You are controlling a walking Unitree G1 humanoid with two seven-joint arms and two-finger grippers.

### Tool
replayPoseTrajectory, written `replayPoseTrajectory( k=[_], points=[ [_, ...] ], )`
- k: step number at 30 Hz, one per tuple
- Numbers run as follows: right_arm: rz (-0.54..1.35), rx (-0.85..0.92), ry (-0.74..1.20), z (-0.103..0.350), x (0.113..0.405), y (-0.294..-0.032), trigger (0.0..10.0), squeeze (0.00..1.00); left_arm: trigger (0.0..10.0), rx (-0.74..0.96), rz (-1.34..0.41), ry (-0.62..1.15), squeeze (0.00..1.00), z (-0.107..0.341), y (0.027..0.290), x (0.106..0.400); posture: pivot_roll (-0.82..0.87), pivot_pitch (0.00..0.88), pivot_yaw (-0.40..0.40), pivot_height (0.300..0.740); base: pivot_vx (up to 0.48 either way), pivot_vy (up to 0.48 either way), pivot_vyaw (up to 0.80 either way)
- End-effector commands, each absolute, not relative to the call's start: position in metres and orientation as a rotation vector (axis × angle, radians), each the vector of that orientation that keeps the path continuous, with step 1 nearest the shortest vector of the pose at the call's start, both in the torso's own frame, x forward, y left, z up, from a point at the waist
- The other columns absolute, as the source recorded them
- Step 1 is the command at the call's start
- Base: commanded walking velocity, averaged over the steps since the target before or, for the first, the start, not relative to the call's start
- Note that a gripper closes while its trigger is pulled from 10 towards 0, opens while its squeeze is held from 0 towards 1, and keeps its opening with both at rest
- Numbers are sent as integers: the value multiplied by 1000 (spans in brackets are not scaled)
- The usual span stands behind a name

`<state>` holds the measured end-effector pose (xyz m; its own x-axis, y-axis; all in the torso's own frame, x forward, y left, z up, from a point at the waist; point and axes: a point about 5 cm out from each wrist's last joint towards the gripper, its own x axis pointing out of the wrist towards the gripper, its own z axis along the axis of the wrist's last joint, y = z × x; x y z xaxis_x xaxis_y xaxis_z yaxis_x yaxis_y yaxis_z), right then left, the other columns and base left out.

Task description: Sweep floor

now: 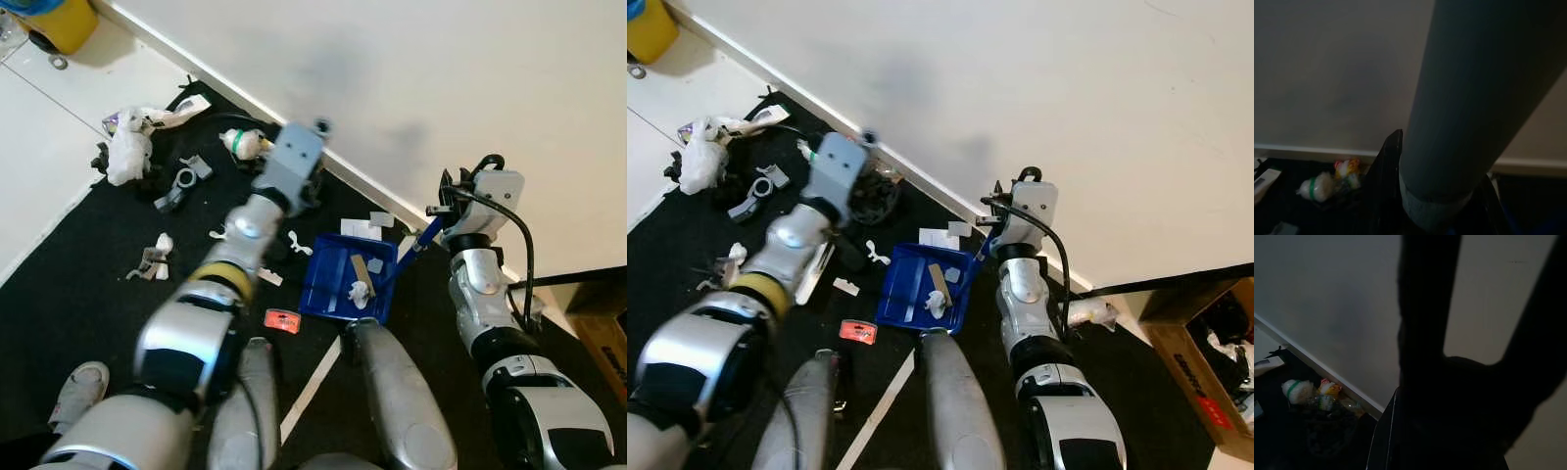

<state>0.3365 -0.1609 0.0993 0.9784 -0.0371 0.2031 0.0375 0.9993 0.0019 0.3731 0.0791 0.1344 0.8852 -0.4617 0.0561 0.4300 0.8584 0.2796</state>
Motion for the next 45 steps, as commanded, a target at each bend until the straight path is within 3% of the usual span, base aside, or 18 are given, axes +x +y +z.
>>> replayPoseTrajectory(
  k=[1,7,12,16,21,25,26,28,30,32,33,34,36,45],
  points=[
    [-61,10,-131,81,327,-169,10000,0,10000,54,-451,-38,0,116,60,363,-103,429,-70,740,0,0,0],
    [-65,11,-135,82,327,-173,10000,0,10000,-96,-481,-43,0,124,38,362,-100,424,-65,740,0,0,0],
    [-72,5,-125,81,327,-177,10000,0,10000,-297,-474,-130,0,167,4,370,-89,410,-66,740,0,0,0],
    [-71,4,-121,81,327,-177,10000,0,10000,-373,-431,-173,0,192,0,377,-87,407,-66,740,0,0,0],
    [-66,5,-121,82,329,-175,10000,0,10000,-346,-426,-264,0,219,4,385,-73,393,-59,740,0,0,0],
    [-63,12,-123,82,330,-173,10000,0,10000,-297,-436,-308,0,232,15,390,-63,384,-54,740,0,0,0],
    [-54,26,-120,82,330,-172,10000,0,10000,-141,-537,-343,0,238,27,393,-51,372,-51,740,0,0,0],
    [-54,26,-120,82,330,-172,10000,0,10000,-141,-537,-343,0,238,27,393,-51,372,-51,740,0,0,0],
    [-40,46,-112,81,331,-171,10000,0,10000,59,-621,-361,0,238,48,396,-31,367,-50,740,0,0,0],
    [-36,53,-108,81,331,-171,10000,0,10000,114,-628,-358,0,237,57,397,-31,367,-50,740,0,0,0],
    [-36,53,-108,81,331,-171,10000,0,10000,114,-628,-358,0,237,57,397,-31,367,-50,740,0,0,0],
    [-32,67,-101,80,331,-171,10000,0,10000,195,-567,-376,0,237,91,400,-24,379,-53,740,0,0,0],
    [-31,81,-95,79,331,-170,10000,0,10000,239,-506,-387,0,239,114,402,-22,381,-58,740,0,0,0],
    [-14,87,-106,79,329,-166,10000,0,10000,489,-437,-354,0,224,145,399,-49,393,-66,740,0,0,0]
  ],
)
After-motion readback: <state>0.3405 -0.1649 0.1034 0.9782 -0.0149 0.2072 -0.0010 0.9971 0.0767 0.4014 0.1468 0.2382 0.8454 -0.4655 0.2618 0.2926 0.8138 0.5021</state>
